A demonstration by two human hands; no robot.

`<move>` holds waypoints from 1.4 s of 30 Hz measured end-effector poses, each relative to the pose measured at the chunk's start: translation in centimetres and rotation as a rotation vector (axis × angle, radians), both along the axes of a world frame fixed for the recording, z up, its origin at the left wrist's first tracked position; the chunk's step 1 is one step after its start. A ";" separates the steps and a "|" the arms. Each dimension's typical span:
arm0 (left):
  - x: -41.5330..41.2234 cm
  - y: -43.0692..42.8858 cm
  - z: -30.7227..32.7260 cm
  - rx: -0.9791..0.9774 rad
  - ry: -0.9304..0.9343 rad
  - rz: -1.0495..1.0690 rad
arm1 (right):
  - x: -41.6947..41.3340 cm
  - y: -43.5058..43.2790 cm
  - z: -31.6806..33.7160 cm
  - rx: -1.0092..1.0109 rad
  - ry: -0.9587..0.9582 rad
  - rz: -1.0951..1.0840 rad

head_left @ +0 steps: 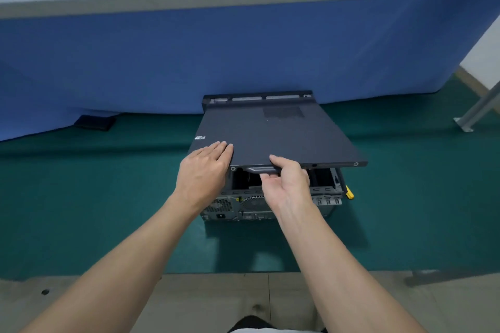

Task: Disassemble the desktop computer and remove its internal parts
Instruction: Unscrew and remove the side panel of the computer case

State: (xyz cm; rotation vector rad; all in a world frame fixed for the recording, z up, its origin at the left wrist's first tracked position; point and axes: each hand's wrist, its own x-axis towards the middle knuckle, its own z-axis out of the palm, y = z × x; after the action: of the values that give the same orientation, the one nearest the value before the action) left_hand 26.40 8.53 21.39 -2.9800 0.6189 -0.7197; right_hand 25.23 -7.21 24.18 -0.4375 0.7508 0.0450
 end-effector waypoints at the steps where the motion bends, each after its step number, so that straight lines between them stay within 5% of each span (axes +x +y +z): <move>1: 0.0 -0.3 0.6 -0.010 -0.038 -0.010 | 0.2 -0.4 0.6 -0.025 -0.021 0.000; 9: 0.0 -5.2 4.5 -0.001 -0.193 -0.040 | 0.8 -5.4 4.1 -0.010 -0.152 -0.046; 20: 2.3 -20.9 5.4 -0.025 -0.124 -0.153 | 1.8 -21.6 3.3 0.004 -0.192 -0.145; 34: 4.5 -40.1 -1.5 -0.063 0.150 -0.334 | 2.7 -41.4 -4.8 0.046 -0.047 -0.355; 42: 5.7 -40.3 -7.0 0.188 0.446 -0.276 | 2.3 -43.2 -10.7 0.092 0.096 -0.343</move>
State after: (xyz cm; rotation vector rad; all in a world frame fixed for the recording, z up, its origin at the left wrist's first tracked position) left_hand 32.08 -31.79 14.40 -2.9128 1.0644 0.0186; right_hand 27.58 -50.41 13.44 -0.2158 0.9056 -0.2212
